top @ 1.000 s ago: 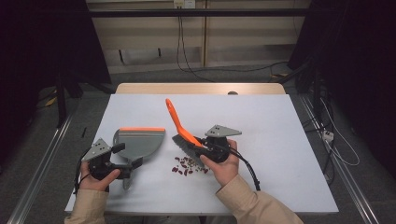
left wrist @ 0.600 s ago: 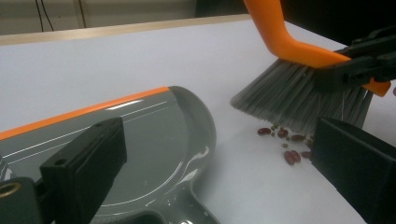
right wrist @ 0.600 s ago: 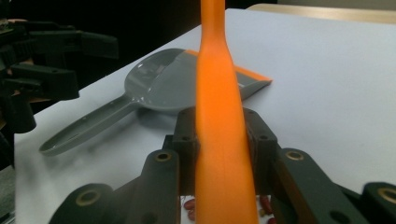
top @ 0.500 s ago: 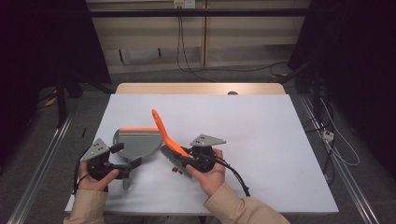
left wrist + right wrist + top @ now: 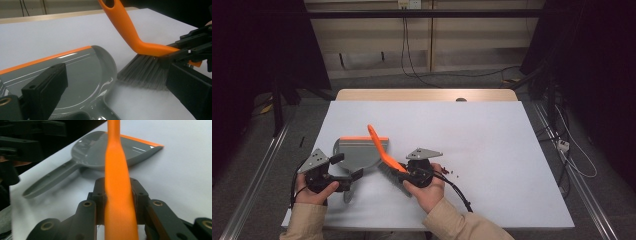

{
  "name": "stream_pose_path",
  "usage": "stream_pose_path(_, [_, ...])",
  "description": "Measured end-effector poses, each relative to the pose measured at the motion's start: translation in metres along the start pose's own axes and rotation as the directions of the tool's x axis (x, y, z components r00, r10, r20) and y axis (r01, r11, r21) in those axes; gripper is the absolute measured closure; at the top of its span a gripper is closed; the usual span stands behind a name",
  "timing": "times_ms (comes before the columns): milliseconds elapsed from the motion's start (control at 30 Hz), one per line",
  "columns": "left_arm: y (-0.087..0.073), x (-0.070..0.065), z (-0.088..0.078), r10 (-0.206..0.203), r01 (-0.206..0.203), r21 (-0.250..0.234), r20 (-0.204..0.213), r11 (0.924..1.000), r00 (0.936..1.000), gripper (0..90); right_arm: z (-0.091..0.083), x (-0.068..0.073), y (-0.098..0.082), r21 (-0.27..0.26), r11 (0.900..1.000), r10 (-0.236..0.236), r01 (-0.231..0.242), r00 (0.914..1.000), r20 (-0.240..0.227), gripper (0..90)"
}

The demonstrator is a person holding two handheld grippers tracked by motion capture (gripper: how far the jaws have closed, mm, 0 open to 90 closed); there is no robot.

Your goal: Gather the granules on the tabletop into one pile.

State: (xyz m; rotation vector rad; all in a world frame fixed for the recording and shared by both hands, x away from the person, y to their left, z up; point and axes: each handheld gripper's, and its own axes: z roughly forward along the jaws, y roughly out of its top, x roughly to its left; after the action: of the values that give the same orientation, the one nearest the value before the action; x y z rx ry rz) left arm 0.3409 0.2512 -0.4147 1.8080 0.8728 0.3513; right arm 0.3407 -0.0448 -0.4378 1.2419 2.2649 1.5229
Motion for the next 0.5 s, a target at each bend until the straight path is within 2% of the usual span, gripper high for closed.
stream_pose_path(100, [0.000, 0.000, 0.000, 0.001, -0.001, 0.001, 0.000, 1.0000, 1.0000, 3.8, 0.000, -0.006, 0.001, 0.015, 1.000, 0.021, -0.021, 0.9995, 0.023, 71.2])
stream_pose_path(433, [0.000, -0.001, 0.000, 0.007, -0.007, 0.004, -0.001, 1.0000, 1.0000, 3.8, -0.005, -0.017, 0.000, 0.026, 0.998, 0.054, -0.055, 0.9976, 0.044, 71.1])
stream_pose_path(500, [0.000, -0.002, 0.000, 0.007, -0.007, 0.006, 0.000, 1.0000, 1.0000, 3.8, -0.006, -0.018, 0.000, 0.026, 0.999, 0.044, -0.046, 0.9975, 0.054, 71.0])
